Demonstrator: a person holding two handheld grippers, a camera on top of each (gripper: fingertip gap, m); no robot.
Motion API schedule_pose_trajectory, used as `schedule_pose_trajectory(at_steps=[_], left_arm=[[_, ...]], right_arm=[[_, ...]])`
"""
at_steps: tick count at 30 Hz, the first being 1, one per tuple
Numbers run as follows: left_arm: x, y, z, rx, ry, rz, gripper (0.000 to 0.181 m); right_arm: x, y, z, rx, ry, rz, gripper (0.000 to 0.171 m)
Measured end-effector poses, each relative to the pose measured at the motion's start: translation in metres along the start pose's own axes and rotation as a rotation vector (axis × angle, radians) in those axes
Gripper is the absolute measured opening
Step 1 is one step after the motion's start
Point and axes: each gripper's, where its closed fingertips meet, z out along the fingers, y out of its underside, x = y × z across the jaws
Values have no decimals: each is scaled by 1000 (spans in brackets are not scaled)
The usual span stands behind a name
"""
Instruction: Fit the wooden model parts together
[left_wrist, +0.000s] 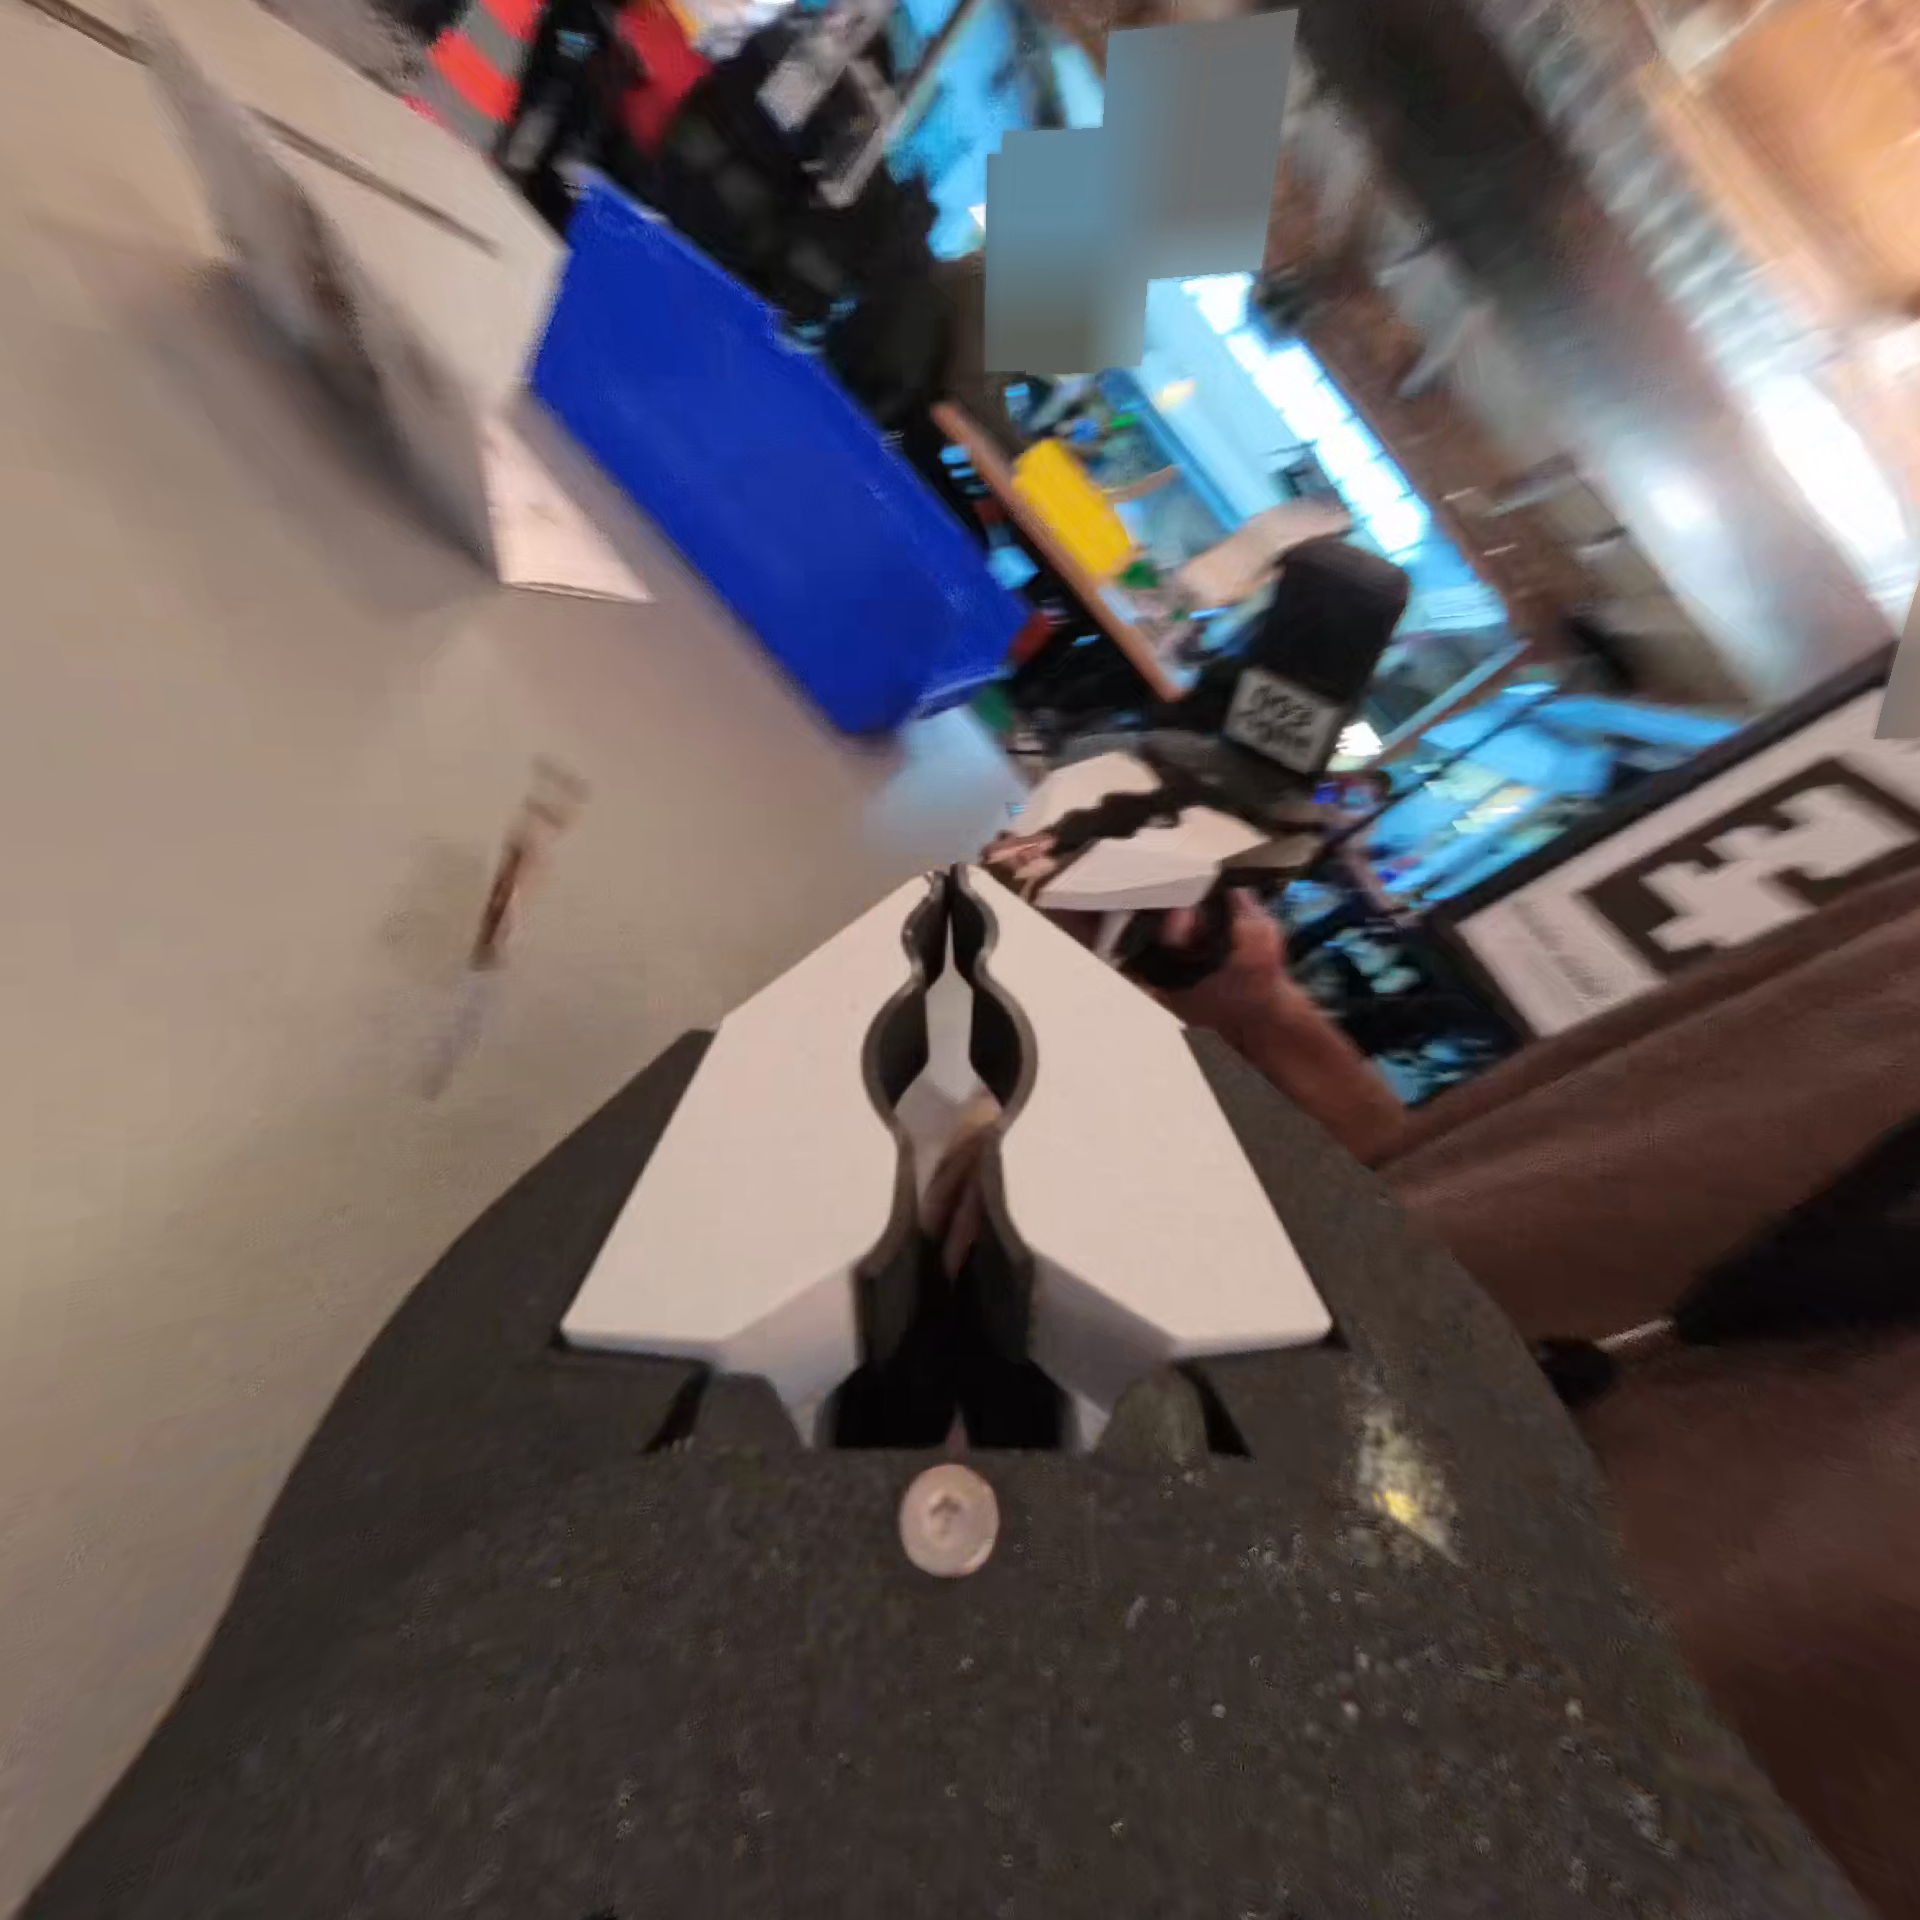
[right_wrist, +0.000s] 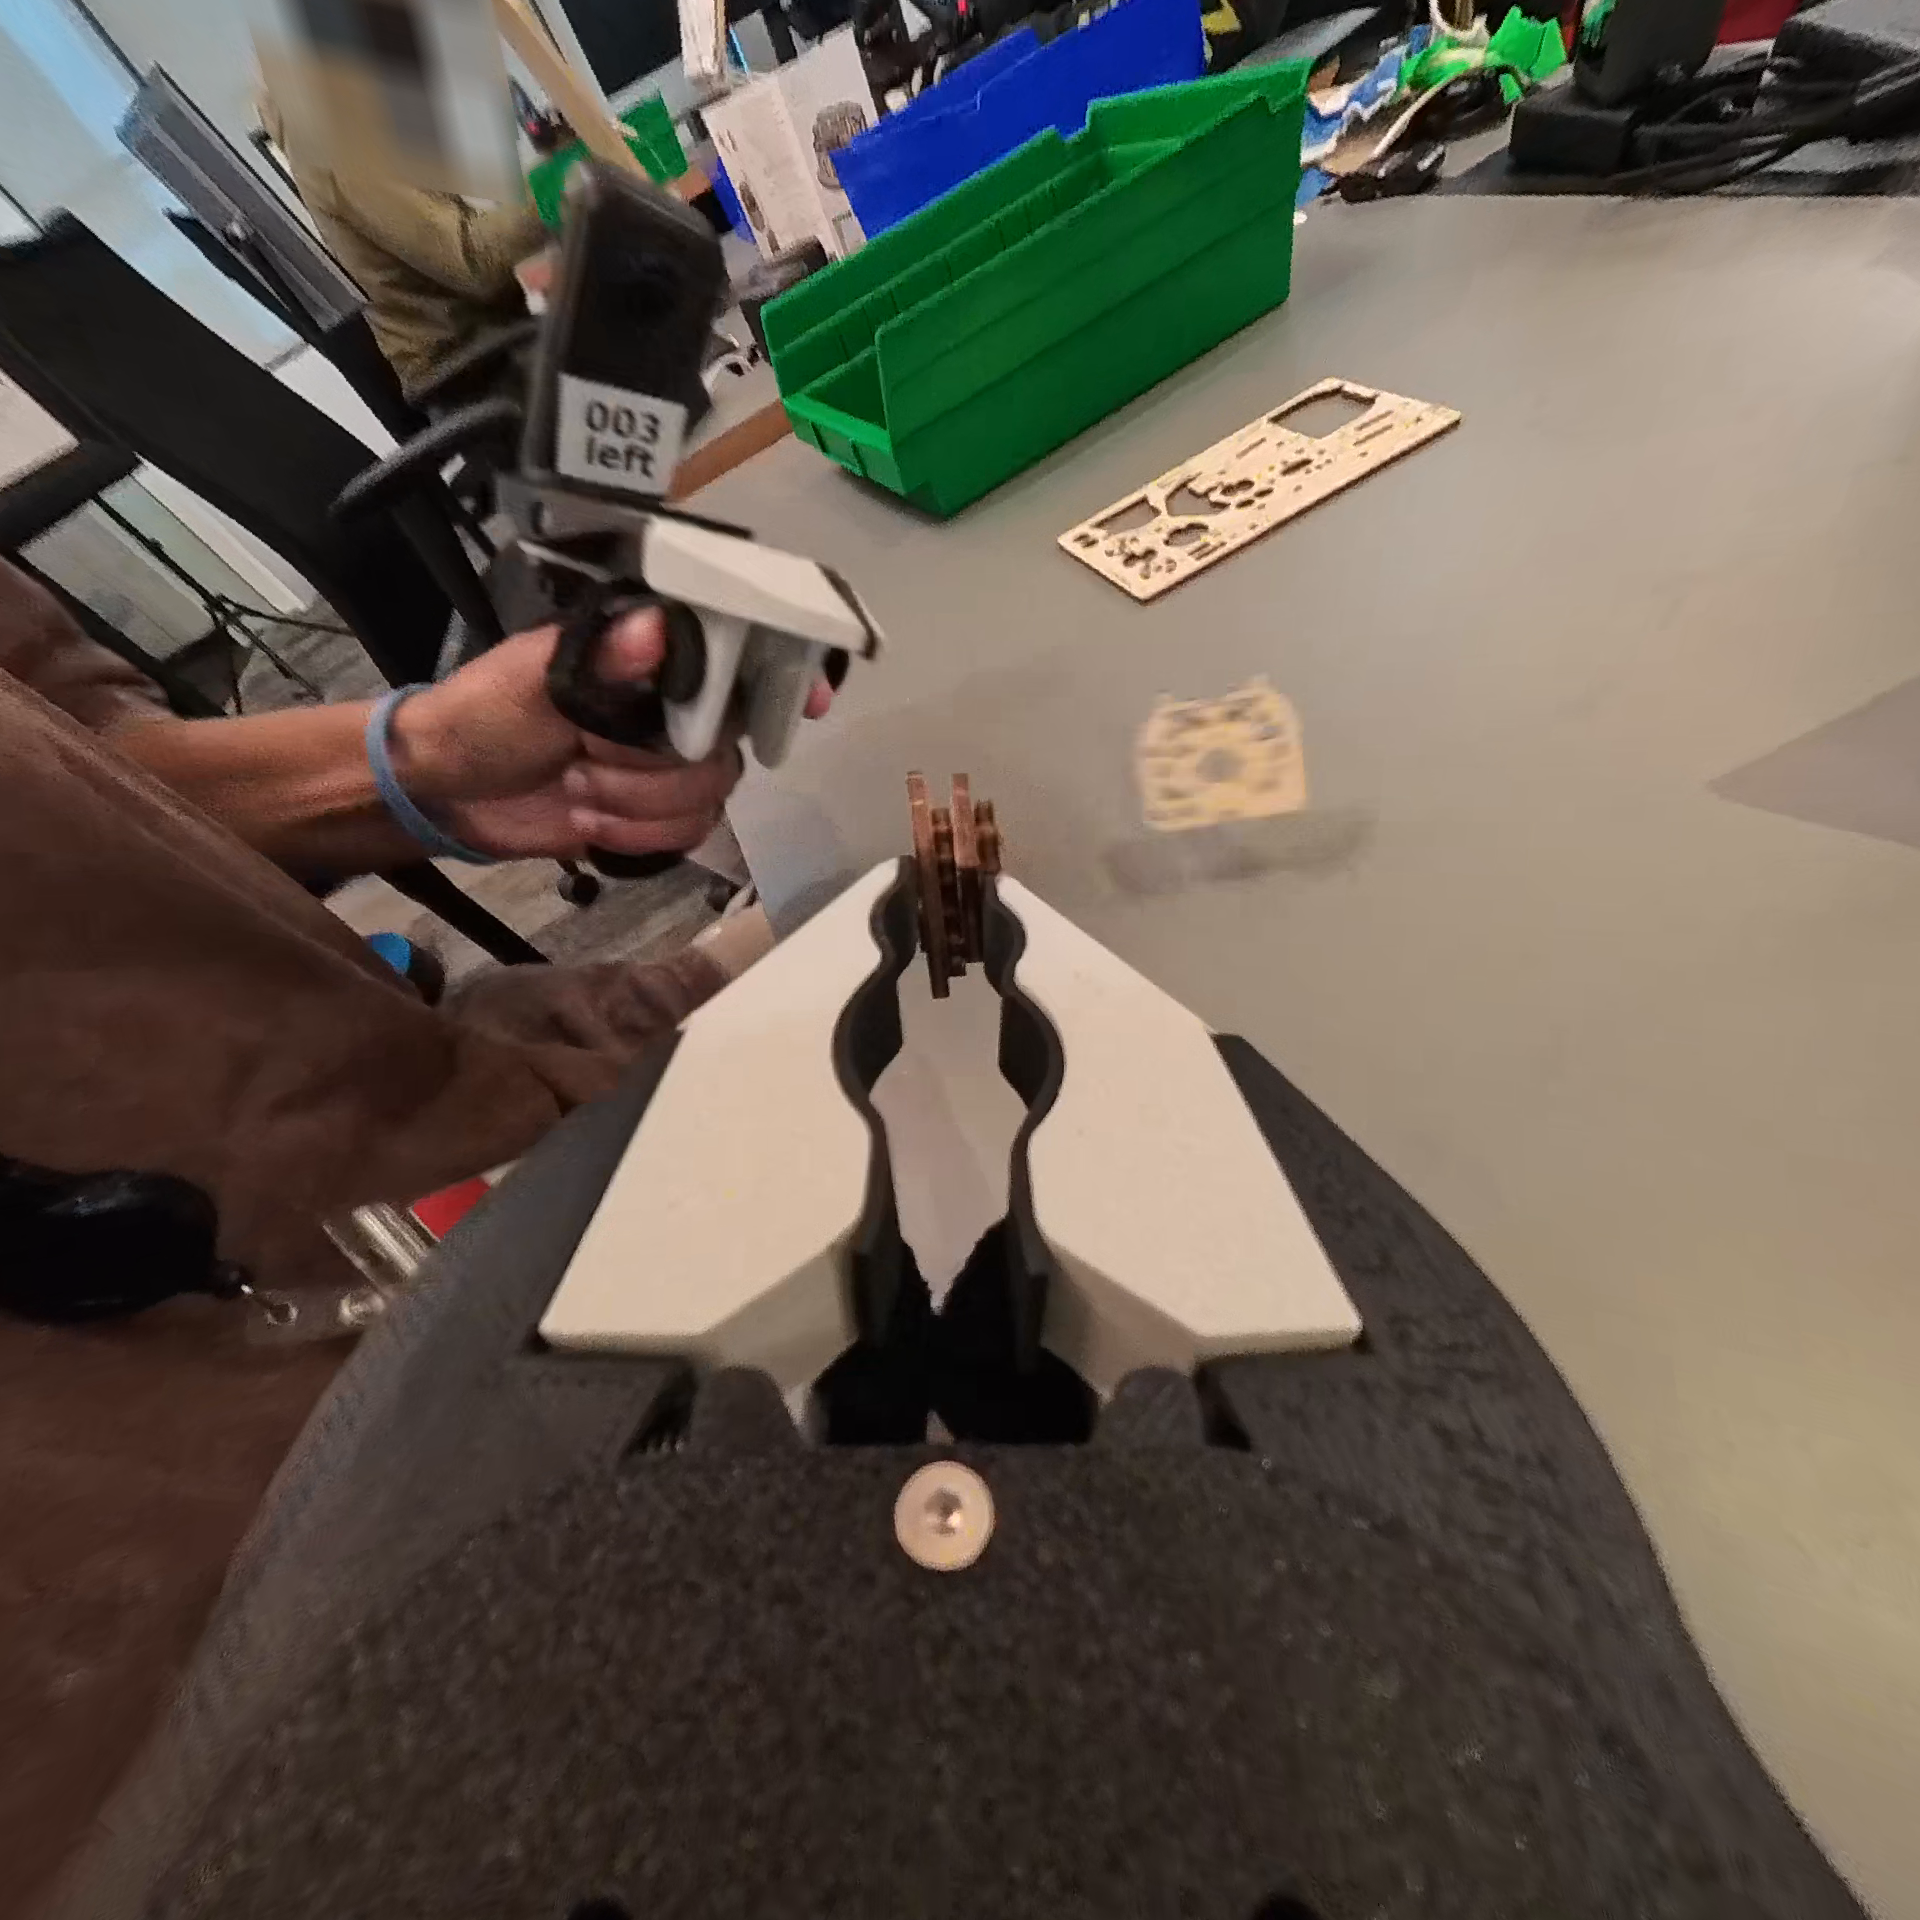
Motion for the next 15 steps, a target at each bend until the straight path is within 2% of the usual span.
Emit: schedule_pose_trajectory(at_steps=[3, 6, 9, 10, 13, 15], left_arm=[[-26, 13, 5, -146, -187, 220, 0], [-51, 13, 2, -256, -323, 333, 2], [-81, 5, 13, -429, -421, 493, 35], [-90, 2, 20, -497, -430, 564, 44], [-113, -7, 52, -612, -369, 784, 44], [-136, -1, 69, -731, -342, 773, 53]], right_arm=[[12, 4, -3, -25, 62, -2, 11], [27, 8, -19, -21, 112, 36, 11], [32, 4, -29, -4, 129, 31, 11], [31, 3, -29, -1, 124, 26, 11], [27, 3, -25, -8, 109, 18, 11], [26, 7, -23, -32, 115, 1, 11]])
